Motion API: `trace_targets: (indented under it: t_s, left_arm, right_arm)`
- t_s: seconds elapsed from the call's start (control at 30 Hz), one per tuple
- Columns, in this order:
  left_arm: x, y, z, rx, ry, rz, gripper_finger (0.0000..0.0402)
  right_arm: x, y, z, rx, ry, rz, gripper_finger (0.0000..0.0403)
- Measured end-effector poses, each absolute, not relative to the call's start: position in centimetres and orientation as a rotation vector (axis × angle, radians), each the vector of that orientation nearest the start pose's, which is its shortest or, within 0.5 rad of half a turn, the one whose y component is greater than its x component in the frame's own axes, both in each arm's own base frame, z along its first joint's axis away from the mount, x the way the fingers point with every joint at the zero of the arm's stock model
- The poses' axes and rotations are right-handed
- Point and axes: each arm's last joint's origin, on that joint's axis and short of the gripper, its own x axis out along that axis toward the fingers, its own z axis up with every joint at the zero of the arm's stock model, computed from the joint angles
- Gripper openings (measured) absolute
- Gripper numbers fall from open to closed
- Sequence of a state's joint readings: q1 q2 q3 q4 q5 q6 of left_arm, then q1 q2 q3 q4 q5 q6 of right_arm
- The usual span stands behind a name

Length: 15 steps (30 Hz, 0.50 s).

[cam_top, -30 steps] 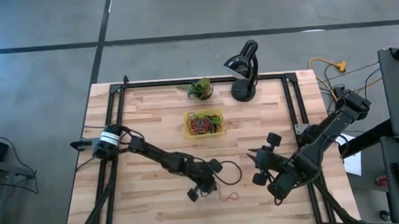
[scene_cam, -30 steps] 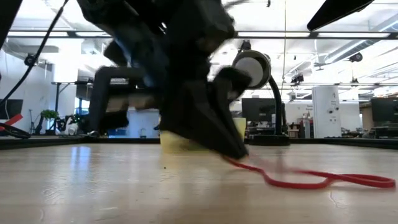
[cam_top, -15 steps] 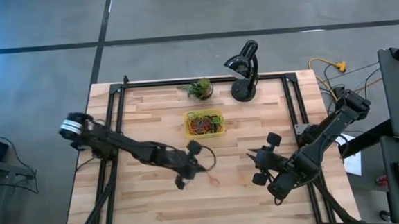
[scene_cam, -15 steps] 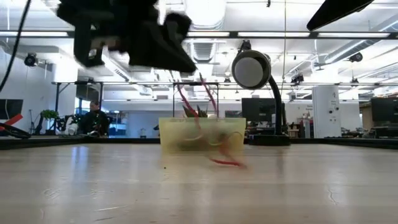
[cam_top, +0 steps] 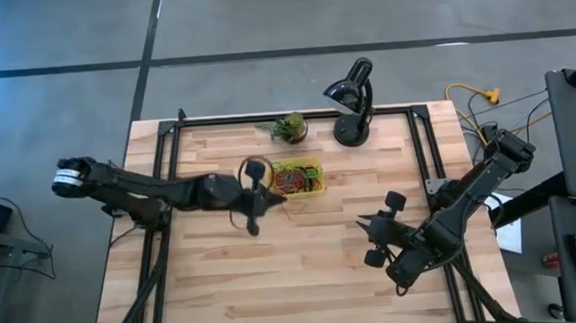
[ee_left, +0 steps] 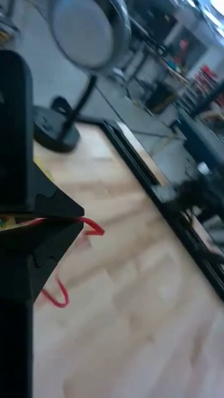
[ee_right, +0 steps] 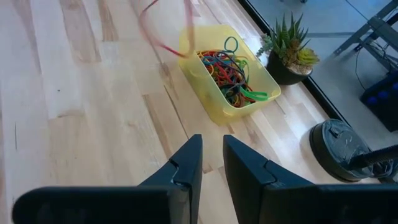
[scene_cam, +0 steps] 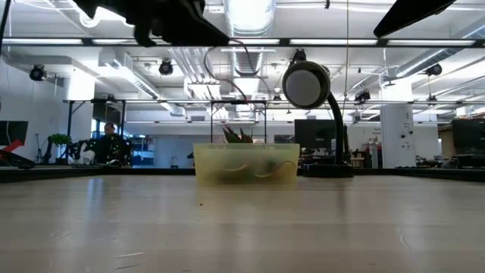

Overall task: Pick and place rubber bands into bin
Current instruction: Put the red rubber band in the yellow bin

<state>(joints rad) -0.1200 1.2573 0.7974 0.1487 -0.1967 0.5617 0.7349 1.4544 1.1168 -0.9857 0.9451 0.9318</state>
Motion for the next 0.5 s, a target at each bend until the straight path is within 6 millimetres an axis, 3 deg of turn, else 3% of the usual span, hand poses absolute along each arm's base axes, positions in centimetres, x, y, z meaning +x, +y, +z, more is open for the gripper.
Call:
trace_targets:
  t_s: [0.17, 0.5]
  left_arm:
    - [27.9, 0.5, 27.4, 0.582, 0.332, 0.058, 0.0000]
    - [28.5, 6.9, 25.3, 0.474, 0.423, 0.121, 0.0000]
  right_arm:
    - [20.9, 15.8, 25.9, -0.117, 0.680, -0.533, 0.0059]
    - [20.9, 15.8, 25.9, -0.125, 0.682, -0.531, 0.0059]
